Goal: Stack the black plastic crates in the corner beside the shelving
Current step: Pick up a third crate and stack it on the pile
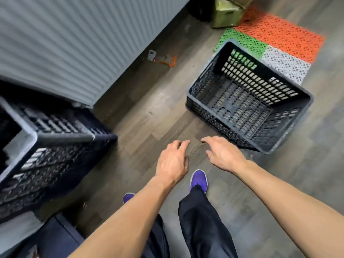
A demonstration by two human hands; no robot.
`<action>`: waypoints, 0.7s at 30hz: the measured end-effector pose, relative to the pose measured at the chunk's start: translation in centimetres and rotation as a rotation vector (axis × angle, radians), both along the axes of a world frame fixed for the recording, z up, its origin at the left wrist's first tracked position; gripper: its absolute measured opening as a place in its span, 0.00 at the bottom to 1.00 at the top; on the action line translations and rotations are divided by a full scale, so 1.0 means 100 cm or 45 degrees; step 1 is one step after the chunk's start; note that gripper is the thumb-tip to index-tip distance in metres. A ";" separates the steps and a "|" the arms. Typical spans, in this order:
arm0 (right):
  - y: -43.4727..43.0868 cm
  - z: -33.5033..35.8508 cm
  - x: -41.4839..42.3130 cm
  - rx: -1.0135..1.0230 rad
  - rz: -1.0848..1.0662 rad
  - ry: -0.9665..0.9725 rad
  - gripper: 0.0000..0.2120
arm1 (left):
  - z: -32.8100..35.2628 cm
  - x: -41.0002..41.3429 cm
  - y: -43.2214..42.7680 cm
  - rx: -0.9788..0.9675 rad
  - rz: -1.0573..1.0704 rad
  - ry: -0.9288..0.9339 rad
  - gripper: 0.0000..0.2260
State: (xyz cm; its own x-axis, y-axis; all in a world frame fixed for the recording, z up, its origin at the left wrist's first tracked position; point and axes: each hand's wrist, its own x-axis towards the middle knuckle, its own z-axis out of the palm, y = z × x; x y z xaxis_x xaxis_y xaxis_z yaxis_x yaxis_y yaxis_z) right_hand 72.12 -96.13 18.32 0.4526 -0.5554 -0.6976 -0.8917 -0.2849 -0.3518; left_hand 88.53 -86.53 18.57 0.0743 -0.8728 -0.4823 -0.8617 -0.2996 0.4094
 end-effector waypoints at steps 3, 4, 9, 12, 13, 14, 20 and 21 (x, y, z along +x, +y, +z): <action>-0.013 0.000 -0.027 0.005 -0.079 0.021 0.23 | 0.000 -0.027 -0.028 0.040 -0.114 0.029 0.25; -0.016 0.000 -0.035 0.008 -0.115 0.026 0.23 | 0.000 -0.034 -0.036 0.050 -0.140 0.032 0.25; -0.021 -0.005 -0.063 0.047 -0.298 0.035 0.23 | -0.009 -0.052 -0.065 0.076 -0.269 0.017 0.26; -0.020 -0.017 -0.074 0.066 -0.401 0.047 0.23 | -0.027 -0.056 -0.083 0.090 -0.386 0.001 0.26; -0.019 -0.021 -0.075 0.073 -0.428 0.048 0.23 | -0.034 -0.056 -0.090 0.088 -0.419 -0.009 0.25; -0.019 -0.026 -0.079 0.080 -0.464 0.054 0.23 | -0.043 -0.057 -0.098 0.088 -0.463 -0.016 0.26; -0.022 -0.069 -0.090 0.041 -0.696 0.081 0.23 | -0.100 -0.060 -0.141 0.053 -0.736 -0.084 0.26; -0.024 -0.077 -0.091 0.034 -0.721 0.082 0.24 | -0.108 -0.059 -0.148 0.040 -0.758 -0.101 0.27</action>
